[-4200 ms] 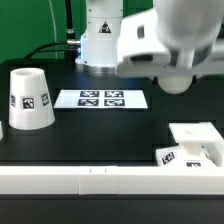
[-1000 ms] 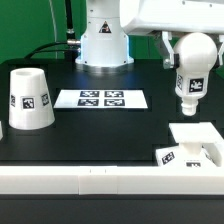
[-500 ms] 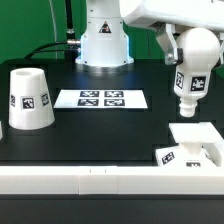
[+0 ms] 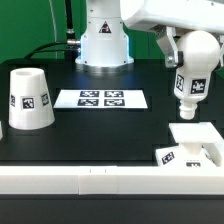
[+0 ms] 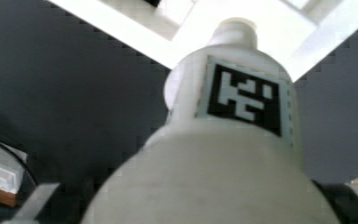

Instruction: Assemble lamp

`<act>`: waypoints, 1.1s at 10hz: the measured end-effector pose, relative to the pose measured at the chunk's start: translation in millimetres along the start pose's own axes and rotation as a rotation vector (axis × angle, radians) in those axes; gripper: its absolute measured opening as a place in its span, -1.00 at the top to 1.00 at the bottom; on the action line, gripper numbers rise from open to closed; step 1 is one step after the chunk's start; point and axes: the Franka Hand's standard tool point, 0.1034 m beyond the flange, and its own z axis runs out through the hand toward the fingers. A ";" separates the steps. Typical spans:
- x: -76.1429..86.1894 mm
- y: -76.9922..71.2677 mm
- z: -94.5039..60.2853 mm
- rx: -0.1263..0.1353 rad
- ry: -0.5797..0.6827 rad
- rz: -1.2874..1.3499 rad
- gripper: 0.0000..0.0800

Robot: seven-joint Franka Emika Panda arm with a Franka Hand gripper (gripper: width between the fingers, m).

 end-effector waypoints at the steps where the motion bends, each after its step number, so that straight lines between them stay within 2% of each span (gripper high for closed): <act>1: 2.3 1.2 4.2 -0.001 0.001 0.000 -0.44; 7: -10.6 -17.7 16.3 0.011 -0.003 -0.017 -0.44; 11: -18.7 -18.5 22.6 0.011 -0.008 -0.016 -0.44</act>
Offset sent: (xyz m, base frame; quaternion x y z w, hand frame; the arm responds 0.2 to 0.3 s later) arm -0.0002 0.0070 -0.0114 -0.0040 0.0135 0.0060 0.9999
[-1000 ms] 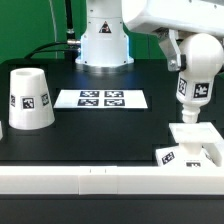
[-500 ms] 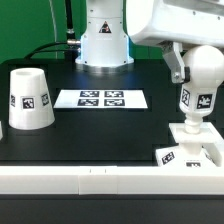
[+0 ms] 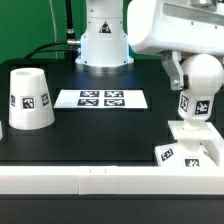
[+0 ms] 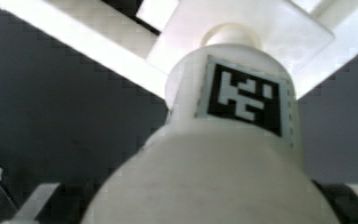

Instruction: Assemble lamp

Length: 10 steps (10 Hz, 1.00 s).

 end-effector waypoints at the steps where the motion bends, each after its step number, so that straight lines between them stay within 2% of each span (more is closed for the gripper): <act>1: -2.6 -1.0 2.4 -0.001 0.001 0.000 -0.44; 7: -7.6 -3.0 4.6 -0.009 0.024 0.000 -0.44; 8: -7.3 -3.2 4.3 -0.009 0.024 0.000 -0.67; 10: -3.2 -4.1 -2.1 -0.003 0.016 -0.002 -0.73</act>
Offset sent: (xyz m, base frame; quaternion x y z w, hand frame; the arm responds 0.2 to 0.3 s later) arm -0.0109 0.0019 -0.0123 0.0042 0.0185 0.0118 0.9998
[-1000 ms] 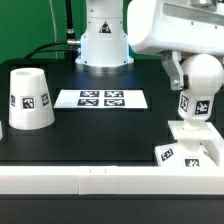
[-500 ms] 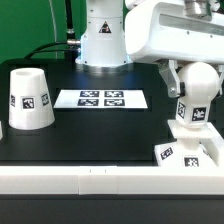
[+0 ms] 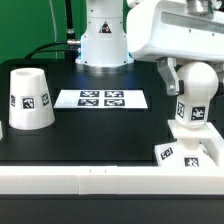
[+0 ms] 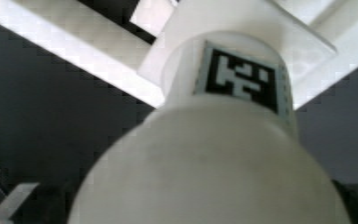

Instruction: Assemble lamp

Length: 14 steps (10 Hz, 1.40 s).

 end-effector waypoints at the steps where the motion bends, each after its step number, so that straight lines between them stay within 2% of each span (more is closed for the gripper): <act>1: 2.1 1.2 -6.5 0.007 -0.017 0.001 -0.75; 5: 13.2 9.9 -36.3 0.026 -0.070 0.009 -0.75; 6: 14.9 12.6 -38.8 0.025 -0.070 0.011 -0.75; 9: 10.3 7.3 -35.3 0.044 -0.115 0.011 -0.75; 10: 2.6 2.5 -32.8 0.074 -0.197 0.018 -0.75; 11: 4.3 -0.8 -33.7 0.105 -0.287 0.021 -0.75; 12: 9.0 -0.7 -30.9 0.116 -0.323 0.015 -0.75; 14: 2.3 -3.9 -26.3 0.151 -0.432 0.009 -0.75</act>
Offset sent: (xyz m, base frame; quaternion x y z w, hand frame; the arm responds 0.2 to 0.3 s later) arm -0.0087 0.0006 0.0264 0.0164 -0.0345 -0.0012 0.9993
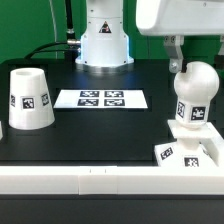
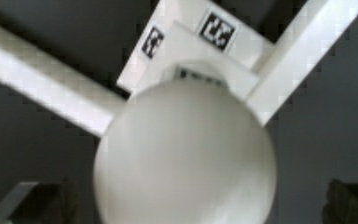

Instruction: Assemble lamp

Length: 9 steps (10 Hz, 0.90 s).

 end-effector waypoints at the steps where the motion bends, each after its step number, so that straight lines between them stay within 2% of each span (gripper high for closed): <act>1: 0.6 -0.7 2.5 0.013 -0.049 -0.004 -0.75; 2: 4.1 0.2 4.1 0.014 -0.064 -0.017 -0.75; 3: 6.5 3.2 5.6 0.005 -0.037 -0.018 -0.75; 9: 2.5 15.0 17.4 -0.002 -0.019 -0.019 -0.75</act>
Offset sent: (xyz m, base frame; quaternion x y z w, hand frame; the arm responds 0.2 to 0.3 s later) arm 0.0020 -0.0046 -0.0070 0.0047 0.0217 -0.0276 0.9994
